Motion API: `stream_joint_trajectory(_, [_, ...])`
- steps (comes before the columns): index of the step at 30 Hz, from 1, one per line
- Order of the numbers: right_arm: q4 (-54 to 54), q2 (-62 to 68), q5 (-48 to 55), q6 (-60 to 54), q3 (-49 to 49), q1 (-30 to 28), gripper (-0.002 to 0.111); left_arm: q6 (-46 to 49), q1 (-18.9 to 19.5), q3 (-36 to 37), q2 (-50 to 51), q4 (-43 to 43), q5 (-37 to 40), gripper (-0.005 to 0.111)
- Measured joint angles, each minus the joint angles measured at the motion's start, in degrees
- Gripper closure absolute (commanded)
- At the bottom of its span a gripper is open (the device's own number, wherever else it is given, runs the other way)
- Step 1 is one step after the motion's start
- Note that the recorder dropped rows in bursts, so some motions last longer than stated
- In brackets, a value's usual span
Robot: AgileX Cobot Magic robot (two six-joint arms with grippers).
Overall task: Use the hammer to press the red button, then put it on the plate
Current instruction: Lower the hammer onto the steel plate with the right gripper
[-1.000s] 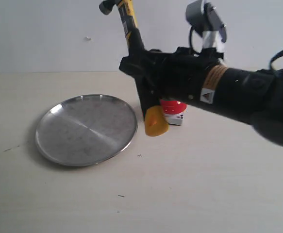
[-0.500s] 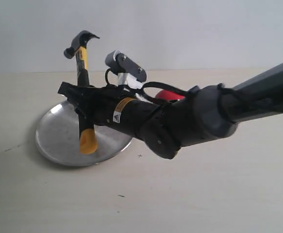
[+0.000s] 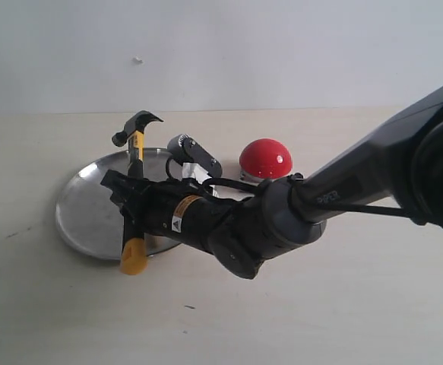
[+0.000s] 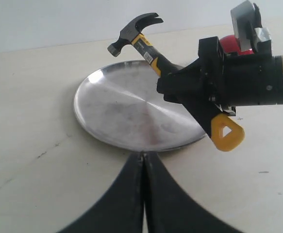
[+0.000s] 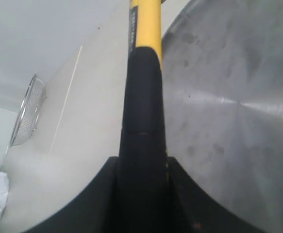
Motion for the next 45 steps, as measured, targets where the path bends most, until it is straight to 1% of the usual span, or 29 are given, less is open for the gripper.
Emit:
stream_joint_trajectory(6, [0.0, 0.81, -0.99, 3.23, -0.23, 0.0, 0.108, 0.0, 0.0, 0.0, 0.0, 0.0, 0.0, 0.107])
stream_joint_trajectory(11, [0.0, 1.44, 1.38, 3.85, -2.08, 0.0, 0.108, 0.0, 0.0, 0.0, 0.0, 0.0, 0.0, 0.107])
stream_joint_trajectory(19, [-0.65, 1.42, 2.16, 5.69, -2.48, 0.0, 0.108, 0.0, 0.0, 0.0, 0.0, 0.0, 0.0, 0.107])
stream_joint_trajectory(23, [-2.46, -0.37, 3.84, 6.05, -2.48, 0.0, 0.108, 0.0, 0.0, 0.0, 0.0, 0.0, 0.0, 0.107])
stream_joint_trajectory(26, [-3.64, -2.27, 6.94, 6.05, -2.7, 0.0, 0.108, 0.0, 0.0, 0.0, 0.0, 0.0, 0.0, 0.107])
stream_joint_trajectory(31, [-3.75, -2.78, 10.35, 6.19, -2.7, 0.0, 0.108, 0.0, 0.0, 0.0, 0.0, 0.0, 0.0, 0.107])
stream_joint_trajectory(38, [-0.21, -1.83, 11.98, 6.51, -2.7, 0.0, 0.108, 0.0, 0.0, 0.0, 0.0, 0.0, 0.0, 0.107])
stream_joint_trajectory(45, [0.75, -1.59, 11.86, 5.64, -2.7, 0.0, 0.108, 0.0, 0.0, 0.0, 0.0, 0.0, 0.0, 0.107])
